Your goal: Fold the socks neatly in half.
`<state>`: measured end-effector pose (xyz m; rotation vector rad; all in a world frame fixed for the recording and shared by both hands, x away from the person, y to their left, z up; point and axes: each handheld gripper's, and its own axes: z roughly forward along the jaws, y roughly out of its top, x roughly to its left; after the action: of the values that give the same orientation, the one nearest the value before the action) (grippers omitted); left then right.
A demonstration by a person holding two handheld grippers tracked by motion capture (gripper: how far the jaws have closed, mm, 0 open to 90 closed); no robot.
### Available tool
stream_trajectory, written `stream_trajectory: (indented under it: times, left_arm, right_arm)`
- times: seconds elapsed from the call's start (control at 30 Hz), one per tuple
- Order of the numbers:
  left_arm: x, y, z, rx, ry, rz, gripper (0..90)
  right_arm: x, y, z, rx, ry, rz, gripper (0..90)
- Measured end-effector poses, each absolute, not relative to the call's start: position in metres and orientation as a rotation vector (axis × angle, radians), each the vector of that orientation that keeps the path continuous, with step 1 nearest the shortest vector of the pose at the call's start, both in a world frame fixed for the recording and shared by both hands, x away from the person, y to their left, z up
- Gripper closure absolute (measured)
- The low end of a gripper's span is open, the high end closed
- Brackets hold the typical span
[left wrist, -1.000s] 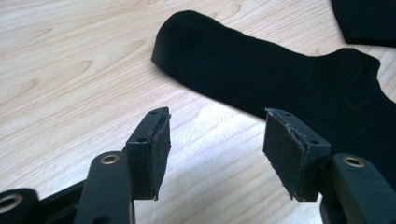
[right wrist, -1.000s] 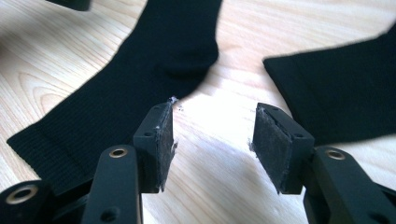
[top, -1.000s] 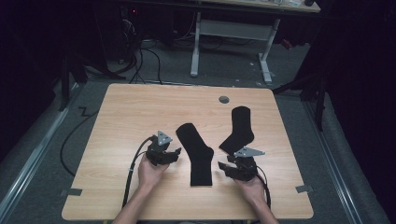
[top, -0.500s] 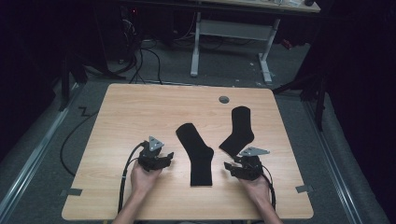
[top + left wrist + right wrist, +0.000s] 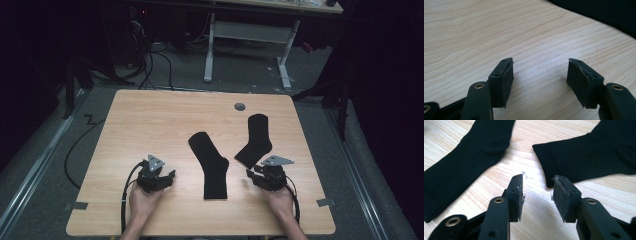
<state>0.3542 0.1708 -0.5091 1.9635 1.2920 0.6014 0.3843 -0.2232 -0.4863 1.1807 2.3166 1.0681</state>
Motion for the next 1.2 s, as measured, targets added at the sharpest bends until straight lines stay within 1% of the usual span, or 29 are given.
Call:
stream_trajectory:
  times: [0.2,0.57,0.87,1.2]
  left_arm:
    - [0.354,0.171,-0.509,1.964,1.299,0.605,34.9]
    - [0.354,0.170,-0.509,1.965,1.304,0.603,31.9]
    - [0.354,0.170,-0.509,1.968,1.300,0.601,31.2]
    - [0.354,0.170,-0.509,1.973,1.293,0.599,30.7]
  right_arm:
    - [0.389,-0.229,-0.481,1.201,2.286,1.086,61.2]
    - [0.415,-0.245,-0.460,1.251,2.229,1.078,64.2]
    - [0.425,-0.246,-0.453,1.244,2.211,1.046,65.8]
    - [0.454,-0.249,-0.450,1.291,2.154,1.010,68.7]
